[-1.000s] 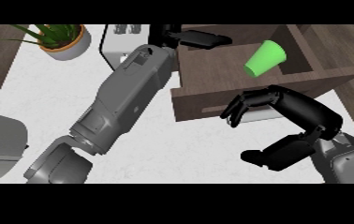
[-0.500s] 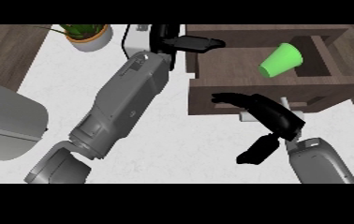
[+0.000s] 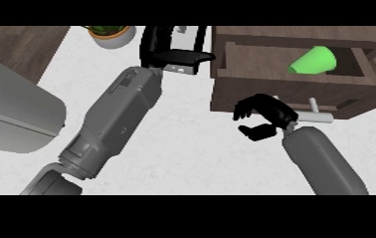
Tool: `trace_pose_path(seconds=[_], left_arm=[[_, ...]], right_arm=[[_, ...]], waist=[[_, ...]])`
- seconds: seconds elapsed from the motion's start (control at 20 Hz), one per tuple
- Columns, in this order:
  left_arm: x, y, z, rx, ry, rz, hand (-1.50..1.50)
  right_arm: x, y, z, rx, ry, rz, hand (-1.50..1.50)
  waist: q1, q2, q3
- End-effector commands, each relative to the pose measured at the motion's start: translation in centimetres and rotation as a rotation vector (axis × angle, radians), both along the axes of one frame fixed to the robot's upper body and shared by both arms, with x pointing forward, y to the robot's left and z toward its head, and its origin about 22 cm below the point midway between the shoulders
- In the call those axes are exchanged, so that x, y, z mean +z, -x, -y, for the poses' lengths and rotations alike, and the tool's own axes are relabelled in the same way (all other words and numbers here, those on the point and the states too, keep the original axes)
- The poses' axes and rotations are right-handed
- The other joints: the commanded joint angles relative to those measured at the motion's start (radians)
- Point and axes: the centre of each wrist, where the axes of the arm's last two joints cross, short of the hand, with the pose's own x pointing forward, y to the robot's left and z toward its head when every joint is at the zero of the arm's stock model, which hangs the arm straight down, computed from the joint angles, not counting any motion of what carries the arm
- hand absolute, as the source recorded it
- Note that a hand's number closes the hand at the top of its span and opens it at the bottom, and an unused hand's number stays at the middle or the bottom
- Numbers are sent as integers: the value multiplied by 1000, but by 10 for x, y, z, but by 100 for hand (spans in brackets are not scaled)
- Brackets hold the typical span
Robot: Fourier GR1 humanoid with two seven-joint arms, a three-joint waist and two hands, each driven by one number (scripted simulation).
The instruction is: Pick up the cup, place it into the drawer and close the drawer
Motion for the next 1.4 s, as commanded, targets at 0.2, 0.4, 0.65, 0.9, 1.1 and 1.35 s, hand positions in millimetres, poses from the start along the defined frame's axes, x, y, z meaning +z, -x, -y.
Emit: trace_pose_path(seconds=[0.2,0.4,0.65,0.9,1.1,1.35], left_arm=[[-19,12,-33,-44,21,-13,-150],[-12,10,-40,-47,31,1,-150],[-17,15,-51,-74,7,-7,-150],[-17,16,-56,-85,10,5,-150],[-19,18,-71,-93,8,-16,-150],[-18,19,-70,-131,5,-16,-150]], right_arm=[[15,-54,33,-99,-93,110,150],[47,-80,30,-191,-155,188,150],[77,-93,64,-300,-187,244,150],[105,-100,74,-317,-221,262,150],[114,-98,91,-325,-253,267,150],[126,-99,93,-311,-265,256,150]], waist=[[51,8,3],[83,24,5],[111,27,5],[125,42,4],[137,34,3],[155,37,3]])
